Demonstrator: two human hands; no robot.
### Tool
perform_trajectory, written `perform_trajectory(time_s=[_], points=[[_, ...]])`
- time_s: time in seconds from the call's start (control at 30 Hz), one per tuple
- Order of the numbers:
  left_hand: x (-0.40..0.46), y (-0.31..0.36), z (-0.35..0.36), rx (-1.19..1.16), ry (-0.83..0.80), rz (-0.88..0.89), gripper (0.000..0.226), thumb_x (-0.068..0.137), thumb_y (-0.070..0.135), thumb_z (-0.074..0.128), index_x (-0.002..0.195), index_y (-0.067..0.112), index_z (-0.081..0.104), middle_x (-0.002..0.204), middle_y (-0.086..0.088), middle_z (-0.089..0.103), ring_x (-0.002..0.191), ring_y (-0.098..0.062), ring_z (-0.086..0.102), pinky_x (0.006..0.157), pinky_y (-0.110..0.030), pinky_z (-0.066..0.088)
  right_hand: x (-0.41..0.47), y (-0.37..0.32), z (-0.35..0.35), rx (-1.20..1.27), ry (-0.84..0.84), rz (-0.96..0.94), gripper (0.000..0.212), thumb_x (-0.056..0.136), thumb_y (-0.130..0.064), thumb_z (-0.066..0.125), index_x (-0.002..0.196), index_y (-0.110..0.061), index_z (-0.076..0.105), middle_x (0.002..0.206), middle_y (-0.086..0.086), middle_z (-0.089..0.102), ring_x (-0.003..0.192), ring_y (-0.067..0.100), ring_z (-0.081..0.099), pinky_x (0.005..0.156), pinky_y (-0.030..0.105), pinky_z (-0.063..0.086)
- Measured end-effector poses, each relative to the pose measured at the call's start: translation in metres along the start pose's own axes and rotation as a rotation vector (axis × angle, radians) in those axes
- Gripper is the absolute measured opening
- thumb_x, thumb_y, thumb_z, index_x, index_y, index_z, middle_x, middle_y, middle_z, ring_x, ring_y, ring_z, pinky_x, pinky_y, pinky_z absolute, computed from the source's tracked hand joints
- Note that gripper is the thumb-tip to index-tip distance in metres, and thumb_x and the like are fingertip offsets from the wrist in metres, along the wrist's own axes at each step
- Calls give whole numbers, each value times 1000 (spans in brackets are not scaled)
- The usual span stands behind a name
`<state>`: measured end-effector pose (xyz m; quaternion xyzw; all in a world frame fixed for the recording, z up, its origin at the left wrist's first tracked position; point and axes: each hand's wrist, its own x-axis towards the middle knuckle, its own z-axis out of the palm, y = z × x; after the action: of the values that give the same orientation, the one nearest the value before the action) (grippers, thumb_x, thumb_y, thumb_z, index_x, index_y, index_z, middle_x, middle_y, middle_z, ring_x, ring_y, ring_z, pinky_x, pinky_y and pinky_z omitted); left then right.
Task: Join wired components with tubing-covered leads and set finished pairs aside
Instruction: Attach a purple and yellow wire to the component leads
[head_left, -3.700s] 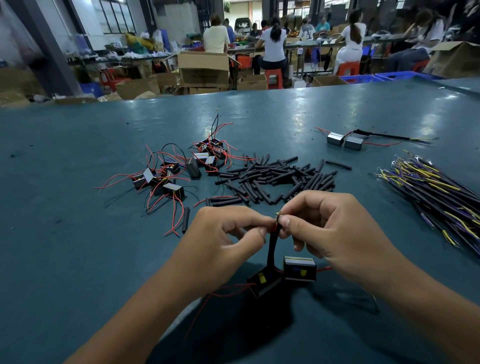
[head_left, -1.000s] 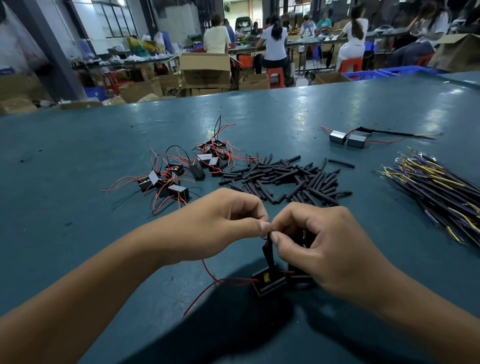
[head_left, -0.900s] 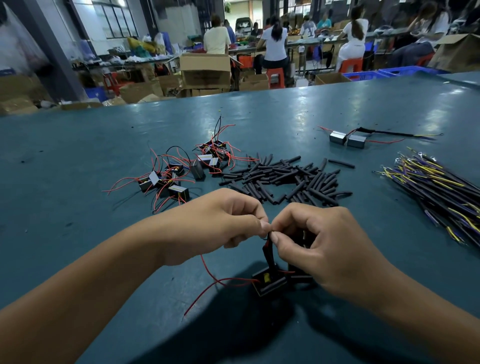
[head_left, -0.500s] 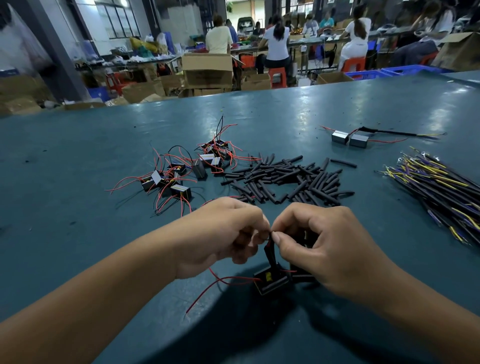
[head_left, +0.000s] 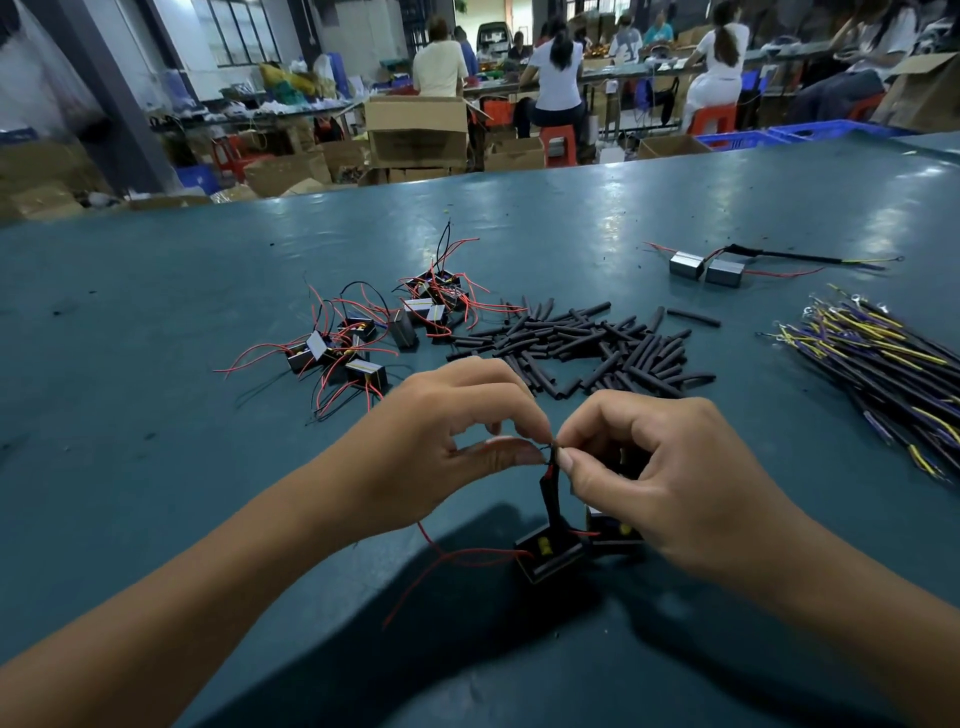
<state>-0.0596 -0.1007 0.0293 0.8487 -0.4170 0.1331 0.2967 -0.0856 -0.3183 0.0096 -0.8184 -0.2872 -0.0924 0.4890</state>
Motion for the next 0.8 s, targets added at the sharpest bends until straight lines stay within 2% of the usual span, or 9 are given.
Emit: perform_trajectory(time_s=[0.17, 0.27, 0.37, 0.43, 0.5, 0.53, 0.63, 0.73, 0.8], points=[[4, 0, 2, 52, -9, 49, 12, 94, 21, 65, 95, 12, 72, 94, 0, 61, 84, -19, 59, 75, -29, 48, 1, 2, 0, 5, 4, 1, 9, 85, -20, 68, 77, -23, 66, 60, -11, 64, 50, 4, 57, 51, 9, 40], [4, 4, 4, 36, -37, 26, 10, 97, 18, 62, 93, 11, 68, 89, 1, 59, 80, -13, 54, 72, -20, 42, 0, 3, 1, -7, 2, -10, 10, 86, -20, 68, 77, -24, 66, 60, -9, 63, 49, 3, 54, 51, 9, 39], [2, 8, 5, -49, -71, -42, 10, 98, 18, 59, 91, 13, 64, 82, 7, 54, 74, -8, 48, 67, -21, 39, -1, 3, 1, -14, 3, -17, 11, 86, -20, 68, 76, -24, 65, 59, -12, 62, 49, 3, 53, 50, 10, 38], [3, 10, 4, -205, -141, -188, 13, 97, 24, 59, 89, 16, 63, 77, 6, 52, 68, -9, 44, 62, -27, 38, 0, 3, 1, -16, 2, -19, 14, 87, -16, 70, 76, -24, 66, 58, -13, 61, 48, 3, 53, 51, 10, 38], [6, 13, 2, -418, -195, -408, 16, 93, 28, 60, 83, 16, 64, 71, -4, 47, 66, -18, 38, 57, -38, 33, 0, 3, 1, -13, -6, -13, 16, 88, -11, 72, 78, -22, 66, 57, -14, 60, 49, 3, 52, 52, 9, 37], [8, 15, 1, -516, -210, -523, 16, 91, 28, 61, 80, 17, 64, 69, -5, 44, 64, -19, 36, 55, -38, 31, 0, 4, 1, -16, -8, -12, 16, 89, -10, 71, 78, -21, 67, 57, -13, 59, 49, 3, 52, 52, 10, 37], [12, 18, 1, -841, -300, -790, 18, 93, 15, 58, 75, 15, 59, 65, 2, 45, 58, -11, 34, 54, -23, 27, 0, 3, 2, -25, -14, -12, 14, 89, -12, 71, 78, -20, 67, 58, -9, 60, 49, 4, 51, 51, 13, 38], [15, 18, 3, -1014, -369, -917, 26, 96, 11, 50, 70, 16, 54, 65, 2, 40, 55, -10, 30, 53, -24, 22, -1, 4, 1, -17, -15, -4, 16, 90, -12, 71, 78, -21, 67, 58, -7, 61, 48, 7, 51, 49, 16, 39], [16, 17, 5, -964, -324, -892, 24, 96, 12, 53, 72, 15, 57, 65, 1, 43, 54, -10, 33, 52, -22, 24, 0, 4, 1, -10, -7, 2, 16, 89, -12, 71, 78, -22, 67, 58, -5, 61, 49, 8, 50, 49, 17, 40]])
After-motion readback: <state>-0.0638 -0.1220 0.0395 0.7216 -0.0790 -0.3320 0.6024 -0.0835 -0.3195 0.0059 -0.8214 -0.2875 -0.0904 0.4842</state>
